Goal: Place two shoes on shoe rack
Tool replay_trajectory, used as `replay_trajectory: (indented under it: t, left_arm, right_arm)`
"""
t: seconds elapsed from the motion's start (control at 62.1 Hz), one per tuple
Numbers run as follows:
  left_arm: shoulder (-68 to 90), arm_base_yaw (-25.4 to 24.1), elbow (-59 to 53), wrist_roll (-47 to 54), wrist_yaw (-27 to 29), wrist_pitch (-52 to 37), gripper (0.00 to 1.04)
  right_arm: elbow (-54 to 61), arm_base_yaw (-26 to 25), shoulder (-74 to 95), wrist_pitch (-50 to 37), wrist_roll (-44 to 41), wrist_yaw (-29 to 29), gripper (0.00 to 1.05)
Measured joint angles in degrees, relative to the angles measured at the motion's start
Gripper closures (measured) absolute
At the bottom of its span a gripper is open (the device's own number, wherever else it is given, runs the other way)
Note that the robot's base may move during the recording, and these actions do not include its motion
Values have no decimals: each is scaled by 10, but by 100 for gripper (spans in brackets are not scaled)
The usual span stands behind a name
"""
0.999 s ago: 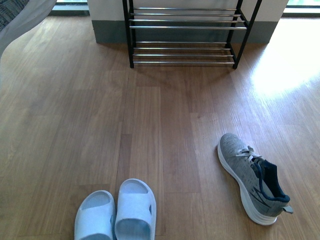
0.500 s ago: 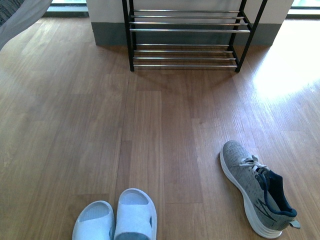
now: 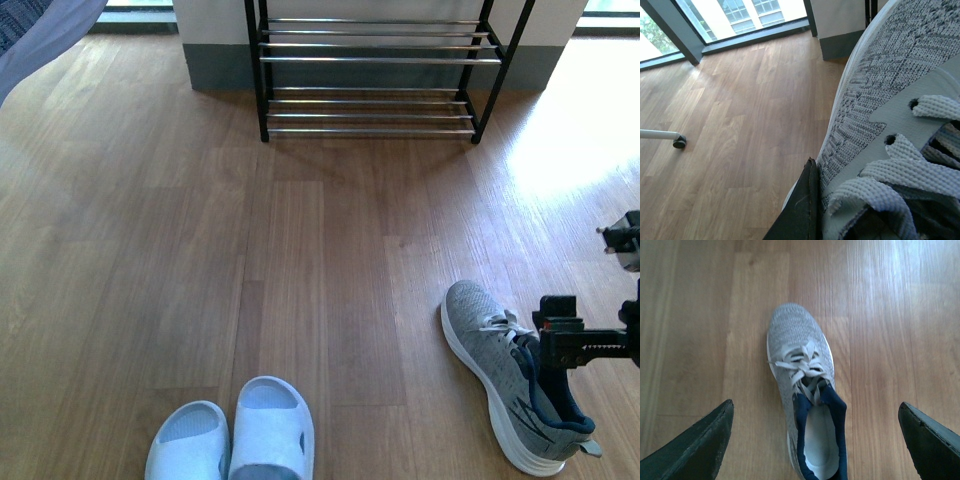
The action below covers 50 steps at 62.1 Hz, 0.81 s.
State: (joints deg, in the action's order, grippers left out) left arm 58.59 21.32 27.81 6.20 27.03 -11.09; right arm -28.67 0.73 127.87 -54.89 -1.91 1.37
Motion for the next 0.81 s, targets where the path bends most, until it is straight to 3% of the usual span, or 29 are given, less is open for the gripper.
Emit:
replay_trajectory:
  t: [0.306, 0.806]
  left_arm:
    - [0, 0, 0, 0, 0, 0, 103]
    - [0, 0, 0, 0, 0, 0, 103]
  right_arm:
    - [-73, -42, 137, -5, -93, 10, 9]
    - [-154, -70, 234, 0, -140, 10, 9]
